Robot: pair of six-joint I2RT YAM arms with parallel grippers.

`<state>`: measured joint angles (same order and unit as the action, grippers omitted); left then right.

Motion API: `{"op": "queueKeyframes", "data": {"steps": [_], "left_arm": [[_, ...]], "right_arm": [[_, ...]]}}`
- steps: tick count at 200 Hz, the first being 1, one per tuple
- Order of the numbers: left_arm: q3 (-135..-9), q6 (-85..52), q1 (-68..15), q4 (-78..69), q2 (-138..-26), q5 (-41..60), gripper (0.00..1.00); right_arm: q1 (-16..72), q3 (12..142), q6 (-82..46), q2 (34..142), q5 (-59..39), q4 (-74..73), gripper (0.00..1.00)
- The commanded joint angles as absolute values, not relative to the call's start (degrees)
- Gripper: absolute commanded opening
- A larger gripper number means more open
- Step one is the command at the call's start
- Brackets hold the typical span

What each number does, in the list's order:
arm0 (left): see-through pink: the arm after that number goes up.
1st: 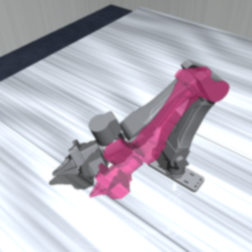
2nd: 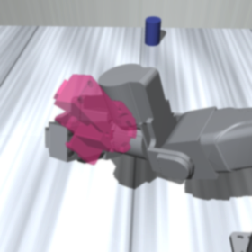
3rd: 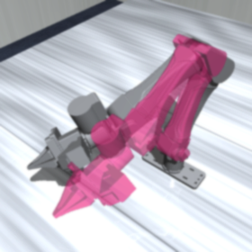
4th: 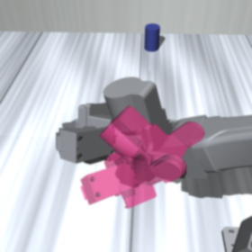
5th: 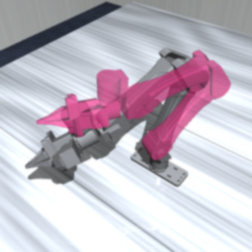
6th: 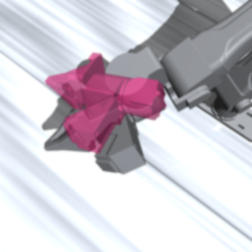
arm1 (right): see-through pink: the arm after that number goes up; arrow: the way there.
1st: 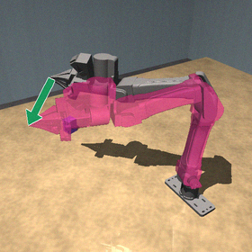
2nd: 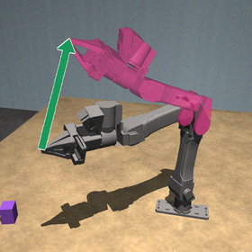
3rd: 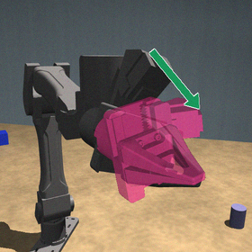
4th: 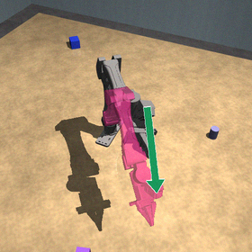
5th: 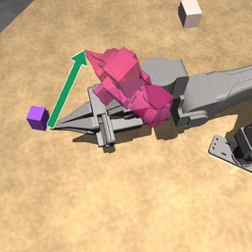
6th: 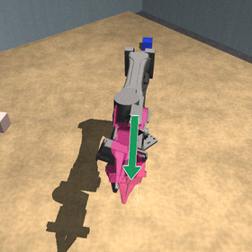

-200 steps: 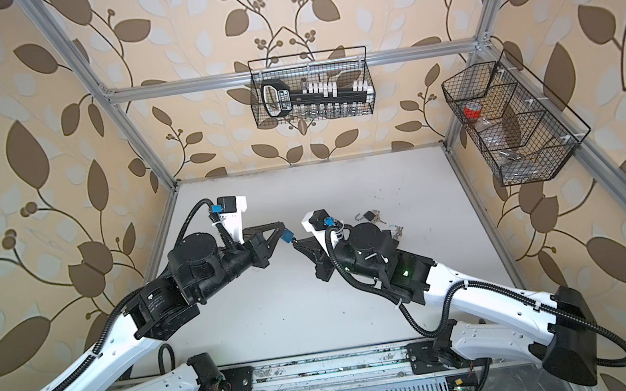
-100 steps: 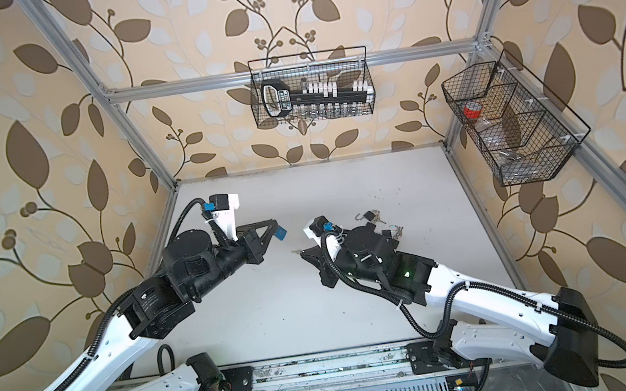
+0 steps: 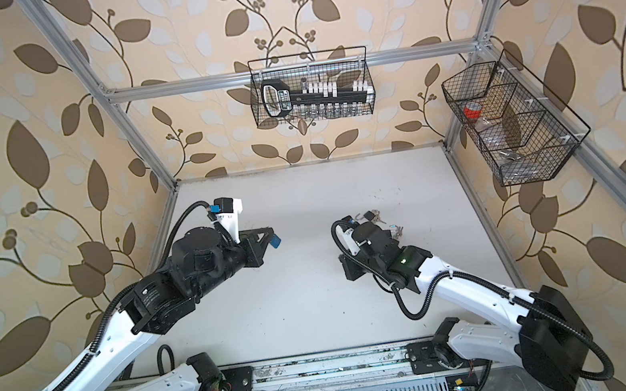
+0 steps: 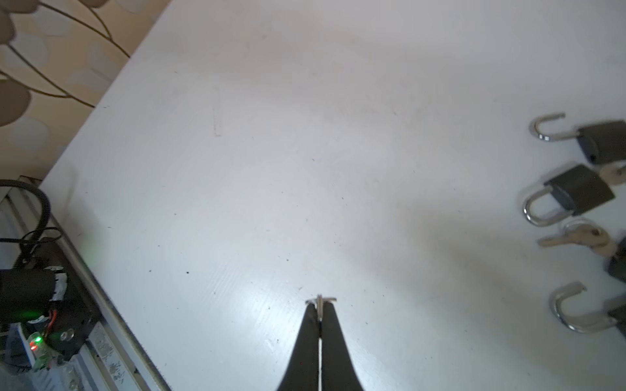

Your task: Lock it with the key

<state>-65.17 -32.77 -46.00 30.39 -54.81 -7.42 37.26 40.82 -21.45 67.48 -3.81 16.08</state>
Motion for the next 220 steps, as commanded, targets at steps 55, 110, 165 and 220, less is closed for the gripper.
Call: {"op": "queueKeyframes", "data": {"steps": [55, 110, 165, 220], "left_arm": [[-56.61, -38.88, -33.90, 27.12, -52.68, 5.74, 0.00], [-55.31, -38.98, -33.93, 27.78, -51.34, 5.86, 0.00], [-54.79, -39.45, -33.91, 27.28, -51.50, 6.74, 0.00], [-54.38, -39.64, -33.91, 26.28, -52.12, 7.89, 0.00]], "right_arm": [[32.27, 47.22, -24.50, 84.25, -12.62, 14.21, 0.00], [29.64, 47.51, -25.23, 89.51, -11.95, 12.29, 0.00], [28.73, 44.84, -25.39, 89.97, -12.58, 11.18, 0.00], [28.70, 41.27, -25.70, 88.87, -12.50, 10.48, 0.00]]}}
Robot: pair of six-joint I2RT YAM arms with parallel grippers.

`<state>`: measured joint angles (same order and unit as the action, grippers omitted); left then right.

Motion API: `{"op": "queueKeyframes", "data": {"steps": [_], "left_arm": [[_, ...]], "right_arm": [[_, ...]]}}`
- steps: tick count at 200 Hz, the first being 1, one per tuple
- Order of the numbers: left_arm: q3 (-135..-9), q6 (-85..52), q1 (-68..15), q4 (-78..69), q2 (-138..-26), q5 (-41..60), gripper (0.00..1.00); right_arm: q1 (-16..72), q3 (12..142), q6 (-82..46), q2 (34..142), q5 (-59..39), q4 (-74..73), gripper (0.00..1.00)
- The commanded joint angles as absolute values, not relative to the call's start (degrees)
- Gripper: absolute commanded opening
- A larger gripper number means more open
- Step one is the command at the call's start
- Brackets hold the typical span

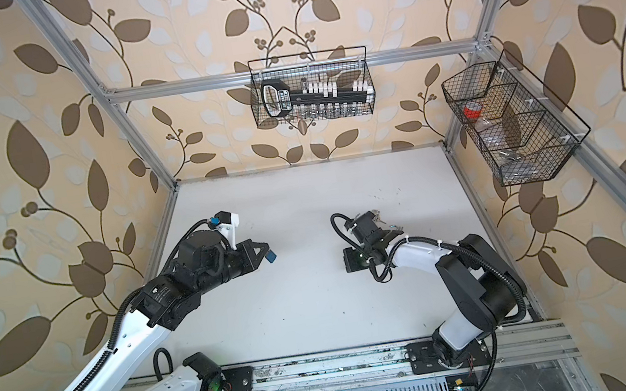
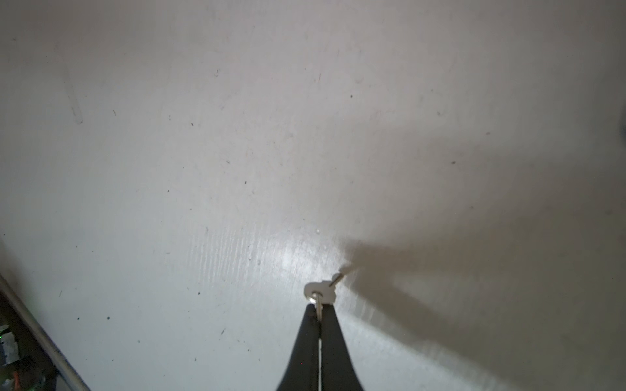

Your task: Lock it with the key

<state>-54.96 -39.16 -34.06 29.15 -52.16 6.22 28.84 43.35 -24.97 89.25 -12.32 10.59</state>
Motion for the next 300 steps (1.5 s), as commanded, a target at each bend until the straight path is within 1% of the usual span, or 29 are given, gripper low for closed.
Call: {"op": "queueKeyframes", "data": {"steps": [1, 48, 87, 97, 112, 128, 158, 176, 205, 231, 256, 268, 278, 291, 300], "left_arm": [[-54.35, -39.64, -33.92, 26.23, -52.12, 7.95, 0.00], [-53.98, -39.99, -33.88, 25.56, -52.47, 8.61, 0.00], [-53.88, -40.04, -33.92, 25.39, -52.65, 8.75, 0.00], [-53.74, -40.16, -33.87, 25.53, -52.60, 8.55, 0.00], [-53.70, -40.51, -33.90, 25.95, -52.41, 7.85, 0.00], [-53.67, -40.77, -33.81, 26.60, -52.29, 7.09, 0.00], [-53.68, -41.26, -33.57, 25.94, -52.96, 7.78, 0.00], [-53.77, -41.45, -33.41, 24.49, -54.62, 8.69, 0.00], [-54.05, -41.41, -33.41, 17.82, -59.54, 15.63, 0.00], [-56.71, -41.63, -34.45, 13.69, -65.09, 21.24, 0.00], [-58.47, -43.24, -37.51, 10.20, -68.81, 21.80, 0.00], [-59.20, -43.99, -39.00, 8.95, -70.35, 21.65, 0.00], [-59.58, -44.80, -40.11, 7.93, -71.23, 21.18, 0.00], [-59.65, -45.98, -41.09, 6.13, -72.09, 21.04, 0.00], [-59.68, -46.60, -41.51, 5.02, -72.57, 21.49, 0.00]], "right_arm": [[28.67, 41.24, -25.72, 88.78, -12.49, 10.47, 0.00], [28.73, 39.78, -25.43, 89.02, -13.00, 10.33, 0.00], [28.72, 40.06, -24.79, 90.17, -15.24, 10.29, 0.00], [28.74, 40.08, -24.68, 90.08, -15.30, 10.44, 0.04], [28.70, 40.09, -24.60, 89.16, -14.58, 11.04, 0.16], [28.69, 40.17, -24.37, 86.80, -12.73, 12.35, 0.25], [28.82, 41.06, -23.24, 78.92, -6.84, 16.65, 0.33], [29.33, 41.48, -21.64, 71.58, -4.17, 17.96, 0.36], [31.98, 41.97, -19.25, 60.10, -1.34, 18.78, 0.48], [35.33, 43.41, -17.08, 54.26, -1.95, 19.67, 0.51], [38.34, 45.14, -14.43, 52.26, -5.87, 19.23, 0.51], [39.55, 45.61, -13.35, 51.76, -6.27, 18.40, 0.52], [42.30, 46.03, -12.64, 51.68, -6.33, 17.64, 0.52], [44.73, 46.43, -12.11, 51.73, -5.97, 16.34, 0.54], [46.31, 46.41, -11.95, 51.92, -5.23, 15.22, 0.57]]}}
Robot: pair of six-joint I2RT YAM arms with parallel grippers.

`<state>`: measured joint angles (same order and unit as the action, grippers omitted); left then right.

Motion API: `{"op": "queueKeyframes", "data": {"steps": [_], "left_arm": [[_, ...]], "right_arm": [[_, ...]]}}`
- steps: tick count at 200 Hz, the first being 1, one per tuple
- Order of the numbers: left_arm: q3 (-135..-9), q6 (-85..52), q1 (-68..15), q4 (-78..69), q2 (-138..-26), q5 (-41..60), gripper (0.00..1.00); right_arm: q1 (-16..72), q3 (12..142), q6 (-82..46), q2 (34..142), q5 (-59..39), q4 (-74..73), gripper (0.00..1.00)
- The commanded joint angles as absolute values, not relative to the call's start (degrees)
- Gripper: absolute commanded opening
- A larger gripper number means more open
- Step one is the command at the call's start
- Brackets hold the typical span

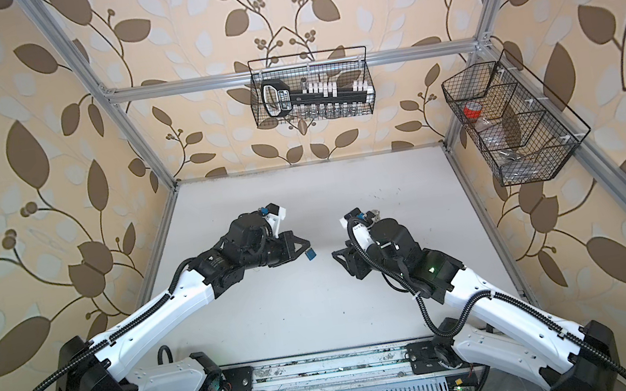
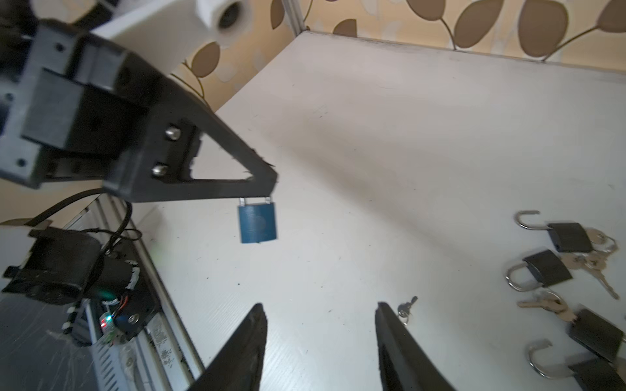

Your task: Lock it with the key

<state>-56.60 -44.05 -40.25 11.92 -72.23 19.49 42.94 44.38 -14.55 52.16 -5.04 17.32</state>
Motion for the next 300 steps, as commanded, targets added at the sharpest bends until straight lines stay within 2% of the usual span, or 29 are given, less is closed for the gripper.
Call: {"op": "queueKeyframes", "data": {"steps": [1, 37, 82, 267, 270, 283, 300], "left_arm": [[-59.72, -46.68, -41.59, 4.88, -72.63, 21.51, 0.00], [-60.23, -46.87, -43.20, 4.13, -73.21, 21.17, 0.00], [-59.86, -46.69, -43.51, 4.24, -72.91, 21.18, 0.00], [-59.88, -46.19, -43.60, 3.86, -71.45, 23.96, 0.00], [-59.91, -46.17, -43.62, 3.93, -71.52, 23.91, 0.04], [-60.66, -46.12, -43.64, 4.87, -71.71, 22.81, 0.35], [-62.48, -45.23, -43.25, 8.29, -71.76, 19.86, 0.59]], "right_arm": [[46.45, 46.41, -11.95, 51.97, -5.12, 15.12, 0.58], [47.20, 47.43, -13.14, 54.61, -4.07, 13.82, 0.61], [47.16, 49.19, -15.63, 58.31, -2.36, 13.30, 0.56], [47.04, 48.59, -16.37, 58.31, -0.93, 12.15, 0.09], [47.12, 48.43, -16.24, 58.17, -1.03, 12.10, 0.09], [47.11, 47.55, -16.03, 56.94, -1.05, 11.25, 0.06], [47.09, 46.30, -16.88, 55.20, 1.83, 10.76, 0.01]]}}
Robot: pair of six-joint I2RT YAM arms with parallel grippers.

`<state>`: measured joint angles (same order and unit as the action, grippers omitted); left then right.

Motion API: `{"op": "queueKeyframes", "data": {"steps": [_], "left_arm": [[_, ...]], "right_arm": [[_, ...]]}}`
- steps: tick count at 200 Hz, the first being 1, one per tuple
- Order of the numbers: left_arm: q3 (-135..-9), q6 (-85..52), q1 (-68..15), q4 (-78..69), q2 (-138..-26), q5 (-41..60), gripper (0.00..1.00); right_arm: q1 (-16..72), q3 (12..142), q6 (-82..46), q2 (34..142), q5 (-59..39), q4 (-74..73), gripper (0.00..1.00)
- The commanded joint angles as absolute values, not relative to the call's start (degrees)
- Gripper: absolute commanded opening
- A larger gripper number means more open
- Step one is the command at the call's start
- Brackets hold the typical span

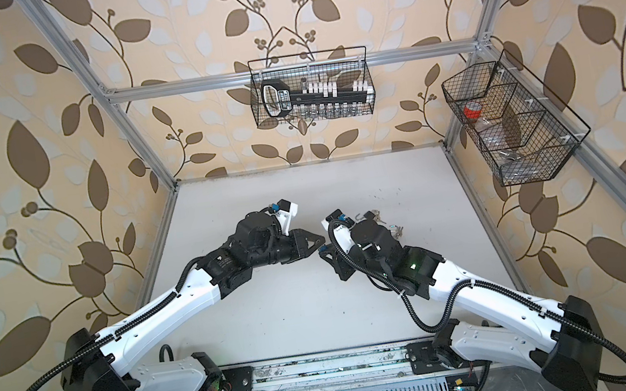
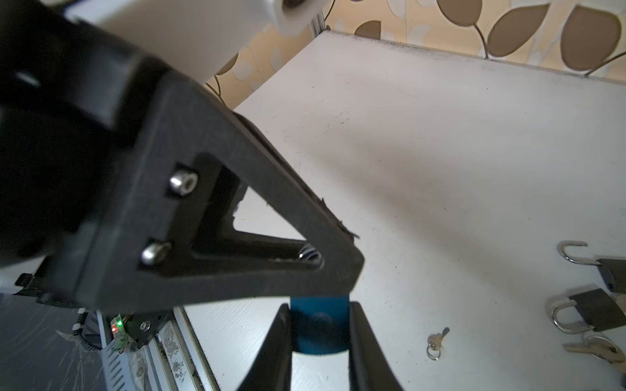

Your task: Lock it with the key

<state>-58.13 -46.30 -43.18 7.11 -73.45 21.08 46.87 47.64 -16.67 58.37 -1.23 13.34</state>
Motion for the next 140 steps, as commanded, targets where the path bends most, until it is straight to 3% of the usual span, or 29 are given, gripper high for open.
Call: {"op": "queueKeyframes", "data": {"steps": [1, 30, 43, 68, 105, 140], "left_arm": [[-62.62, -45.11, -43.20, 8.59, -71.74, 19.68, 0.60], [-65.21, -41.97, -41.62, 15.14, -71.01, 14.66, 0.80], [-65.86, -40.47, -41.09, 18.19, -70.63, 12.27, 0.99], [-67.26, -36.73, -40.94, 25.80, -70.91, 7.20, 0.99], [-66.77, -34.69, -40.53, 34.62, -71.81, 0.74, 0.99], [-61.00, -36.35, -38.73, 33.39, -68.80, -0.43, 0.99]], "right_arm": [[47.10, 46.22, -16.96, 55.15, 2.01, 10.79, 0.01], [46.90, 44.57, -18.16, 53.55, 5.68, 12.30, 0.00], [46.54, 43.79, -18.62, 53.43, 6.64, 13.27, 0.00], [43.67, 43.03, -19.00, 55.33, 6.41, 16.02, 0.00], [35.35, 44.28, -15.01, 63.04, -3.29, 19.67, 0.00], [33.56, 47.21, -12.06, 71.25, -0.55, 20.52, 0.00]]}}
